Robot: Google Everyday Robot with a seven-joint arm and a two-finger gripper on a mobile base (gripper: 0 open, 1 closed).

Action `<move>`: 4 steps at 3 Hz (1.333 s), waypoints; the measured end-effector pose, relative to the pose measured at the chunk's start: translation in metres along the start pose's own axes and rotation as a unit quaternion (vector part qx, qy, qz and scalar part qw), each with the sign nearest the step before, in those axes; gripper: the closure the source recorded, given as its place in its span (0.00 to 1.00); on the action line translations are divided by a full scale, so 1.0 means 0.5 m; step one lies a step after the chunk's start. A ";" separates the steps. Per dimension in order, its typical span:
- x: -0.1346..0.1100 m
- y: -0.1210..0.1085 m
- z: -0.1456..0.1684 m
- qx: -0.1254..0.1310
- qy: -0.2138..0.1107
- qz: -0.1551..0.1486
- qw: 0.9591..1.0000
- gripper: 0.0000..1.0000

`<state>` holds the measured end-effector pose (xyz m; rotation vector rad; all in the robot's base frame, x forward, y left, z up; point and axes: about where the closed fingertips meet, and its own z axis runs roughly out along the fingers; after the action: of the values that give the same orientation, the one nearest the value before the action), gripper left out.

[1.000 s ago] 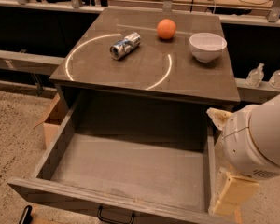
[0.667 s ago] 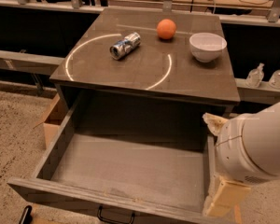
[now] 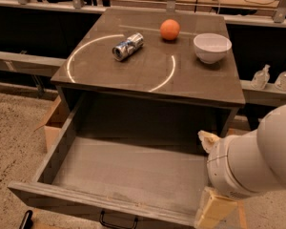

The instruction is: Close top drawer

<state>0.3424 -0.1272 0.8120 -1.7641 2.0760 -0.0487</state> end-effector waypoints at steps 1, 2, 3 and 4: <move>0.010 0.038 0.034 -0.012 0.002 0.019 1.000 0.00; 0.009 0.067 0.081 -0.012 -0.010 0.017 1.000 0.00; 0.009 0.072 0.132 0.002 -0.026 0.002 1.000 0.00; 0.018 0.055 0.175 0.023 -0.034 -0.011 0.999 0.00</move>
Offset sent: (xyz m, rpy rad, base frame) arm -0.0163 0.0236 -0.0761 0.0641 -0.0349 -0.0047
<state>0.3445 -0.1097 0.7217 -1.7359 1.9926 -0.0419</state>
